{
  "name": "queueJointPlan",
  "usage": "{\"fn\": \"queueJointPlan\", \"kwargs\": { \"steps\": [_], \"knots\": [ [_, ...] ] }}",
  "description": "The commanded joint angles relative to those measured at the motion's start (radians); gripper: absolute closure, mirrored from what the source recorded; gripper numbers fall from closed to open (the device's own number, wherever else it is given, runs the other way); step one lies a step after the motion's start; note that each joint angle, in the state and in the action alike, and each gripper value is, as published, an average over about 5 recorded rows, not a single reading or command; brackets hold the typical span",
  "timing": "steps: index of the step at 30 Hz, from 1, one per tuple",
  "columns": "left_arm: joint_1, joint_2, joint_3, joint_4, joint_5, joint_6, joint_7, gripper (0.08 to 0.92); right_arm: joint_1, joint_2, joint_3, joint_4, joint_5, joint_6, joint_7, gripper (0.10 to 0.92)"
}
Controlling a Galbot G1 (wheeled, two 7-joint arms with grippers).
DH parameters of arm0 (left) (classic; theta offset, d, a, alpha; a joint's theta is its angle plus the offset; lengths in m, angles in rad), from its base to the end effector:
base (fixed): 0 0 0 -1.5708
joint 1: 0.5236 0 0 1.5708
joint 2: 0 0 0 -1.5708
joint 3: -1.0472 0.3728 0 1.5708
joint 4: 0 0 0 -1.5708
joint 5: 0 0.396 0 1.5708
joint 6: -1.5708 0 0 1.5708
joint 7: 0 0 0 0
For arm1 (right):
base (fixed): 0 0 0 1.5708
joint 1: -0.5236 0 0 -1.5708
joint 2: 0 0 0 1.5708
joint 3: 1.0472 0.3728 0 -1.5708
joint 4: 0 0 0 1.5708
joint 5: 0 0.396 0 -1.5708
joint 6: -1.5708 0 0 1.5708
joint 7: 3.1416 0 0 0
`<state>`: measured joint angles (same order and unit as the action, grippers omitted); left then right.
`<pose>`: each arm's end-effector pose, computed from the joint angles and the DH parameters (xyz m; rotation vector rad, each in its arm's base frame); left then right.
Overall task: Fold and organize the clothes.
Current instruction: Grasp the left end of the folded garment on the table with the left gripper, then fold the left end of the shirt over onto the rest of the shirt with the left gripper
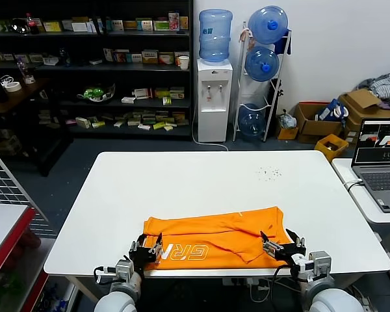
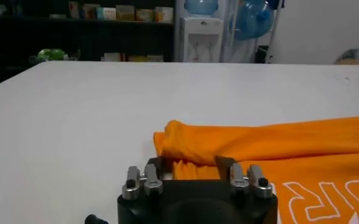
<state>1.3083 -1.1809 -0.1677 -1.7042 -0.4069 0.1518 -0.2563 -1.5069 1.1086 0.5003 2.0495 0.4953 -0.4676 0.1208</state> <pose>0.2656 -0.0048 -0.4313 -0.1742 -2.7101 0.0095 0.2377 -0.0776 -0.3119 0.1663 -2.6279 -0.0087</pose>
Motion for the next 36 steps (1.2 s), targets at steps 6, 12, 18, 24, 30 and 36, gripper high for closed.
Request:
{"fn": "queueJointPlan", "kwargs": {
  "steps": [6, 12, 18, 24, 30, 36],
  "knots": [
    [0.011, -0.005, 0.003, -0.019, 0.0, 0.0, -0.019, 0.654, -0.013, 0.006, -0.005, -0.002, -0.01, 0.008, -0.003, 0.203],
    [0.02, 0.003, 0.005, -0.07, 0.01, 0.004, -0.033, 0.826, -0.016, 0.012, -0.011, -0.003, -0.018, 0.015, -0.003, 0.203],
    [0.037, 0.05, -0.014, -0.162, 0.009, 0.028, -0.049, 0.881, -0.011, 0.019, -0.022, -0.005, -0.023, 0.018, -0.002, 0.203],
    [0.049, 0.173, -0.084, -0.237, -0.066, 0.073, -0.069, 0.881, 0.014, 0.025, -0.045, -0.01, -0.027, 0.019, 0.001, 0.203],
    [0.066, 0.323, -0.191, -0.212, -0.146, 0.08, -0.071, 0.881, 0.034, 0.035, -0.068, -0.007, -0.035, 0.021, 0.001, 0.203],
    [0.073, 0.475, -0.276, -0.162, -0.214, 0.082, -0.064, 0.881, 0.035, 0.034, -0.072, -0.006, -0.041, 0.03, -0.003, 0.203]
  ]
}}
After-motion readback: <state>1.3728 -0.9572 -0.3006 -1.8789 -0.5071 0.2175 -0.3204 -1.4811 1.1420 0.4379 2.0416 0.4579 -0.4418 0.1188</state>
